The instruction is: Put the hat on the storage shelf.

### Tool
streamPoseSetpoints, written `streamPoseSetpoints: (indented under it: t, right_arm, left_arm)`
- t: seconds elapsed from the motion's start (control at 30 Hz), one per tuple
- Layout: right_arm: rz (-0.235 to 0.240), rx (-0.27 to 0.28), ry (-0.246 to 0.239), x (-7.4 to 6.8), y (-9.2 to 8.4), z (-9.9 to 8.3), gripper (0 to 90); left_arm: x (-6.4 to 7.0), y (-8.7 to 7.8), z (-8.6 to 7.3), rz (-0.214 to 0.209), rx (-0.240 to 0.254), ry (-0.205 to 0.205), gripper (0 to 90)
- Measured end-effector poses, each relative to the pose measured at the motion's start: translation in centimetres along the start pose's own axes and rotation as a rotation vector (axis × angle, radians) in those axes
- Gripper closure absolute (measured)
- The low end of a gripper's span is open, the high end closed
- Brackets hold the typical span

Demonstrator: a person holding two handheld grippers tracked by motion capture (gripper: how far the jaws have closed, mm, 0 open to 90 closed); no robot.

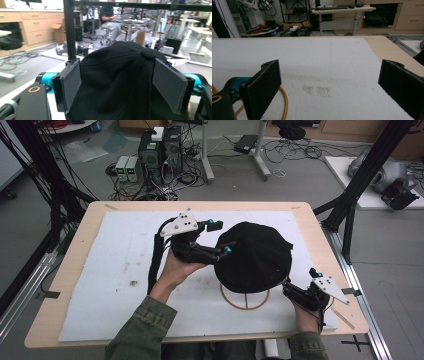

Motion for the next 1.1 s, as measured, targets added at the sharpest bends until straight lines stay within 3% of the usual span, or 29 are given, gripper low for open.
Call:
streamPoseSetpoints:
  t: [0.13, 0.4, 0.77, 0.9, 1.1]
  right_arm:
    - [-0.002, -0.002, 0.003, 0.0, 0.1, -0.1, 3.6]
    - [0.003, -0.017, -0.009, -0.4, 0.2, -0.3, 3.6]
    - [0.000, -0.023, -0.010, -0.6, 0.3, -0.5, 3.6]
    - [0.000, -0.017, -0.018, -0.7, 0.4, -0.4, 3.6]
    - [0.005, -0.027, -0.021, -1.0, 0.5, -0.6, 3.6]
  left_arm:
    - [-0.7, -0.9, -0.3, 0.019, 0.013, -0.019, 23.8]
    - [-1.0, -2.5, -0.7, 0.051, 0.028, -0.003, 25.1]
    - [-3.3, -6.4, -3.6, 0.165, 0.006, 0.018, 22.3]
    - [-4.4, -7.6, -4.9, 0.231, 0.017, -0.005, 21.5]
    - [-5.5, -9.1, -6.4, 0.306, 0.010, 0.017, 22.6]
Point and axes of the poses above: each handheld gripper's, and its own axes: y roughly forward along the jaws, z roughly out of its top, x roughly to its right, the point moved 10 cm from there along y, roughly forward along the jaws, and after that the axes turned 14 degrees about z, right-handed, at the moved point
